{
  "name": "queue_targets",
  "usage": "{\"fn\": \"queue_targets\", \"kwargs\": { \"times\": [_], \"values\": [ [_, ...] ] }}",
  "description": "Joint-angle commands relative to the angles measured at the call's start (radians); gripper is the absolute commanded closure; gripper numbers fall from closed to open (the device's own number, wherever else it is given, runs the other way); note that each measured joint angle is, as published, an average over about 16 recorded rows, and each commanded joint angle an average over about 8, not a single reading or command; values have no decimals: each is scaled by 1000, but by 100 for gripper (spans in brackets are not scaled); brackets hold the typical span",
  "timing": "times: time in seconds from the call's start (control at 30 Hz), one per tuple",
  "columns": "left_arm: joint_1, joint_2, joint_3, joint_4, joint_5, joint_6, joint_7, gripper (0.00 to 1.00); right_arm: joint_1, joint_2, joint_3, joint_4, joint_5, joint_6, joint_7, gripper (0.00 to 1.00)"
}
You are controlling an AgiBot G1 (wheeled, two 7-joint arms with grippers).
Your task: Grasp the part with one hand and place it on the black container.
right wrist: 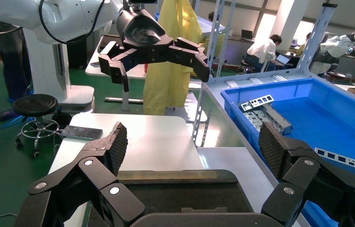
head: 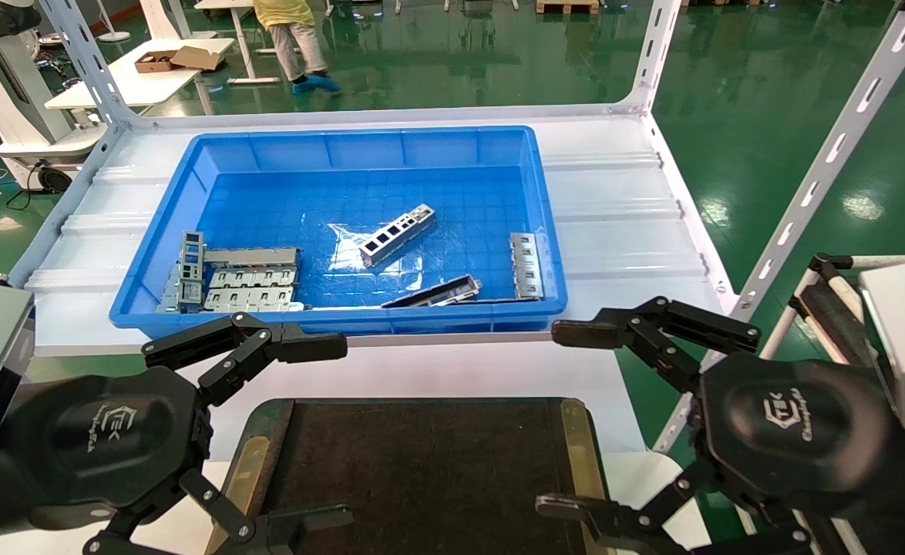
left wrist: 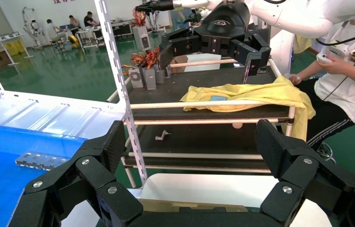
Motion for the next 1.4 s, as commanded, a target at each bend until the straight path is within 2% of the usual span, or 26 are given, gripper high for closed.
{"fn": "queue_targets", "kwargs": {
  "times": [0.03, 1.4],
  "values": [
    [0, 0, 0, 0, 0, 0, 0, 0, 0, 0, 0, 0, 0, 0, 0, 0],
    [-5, 0, 2, -1, 8, -3, -1, 0, 0, 0, 0, 0, 0, 0, 0, 0]
  ]
}}
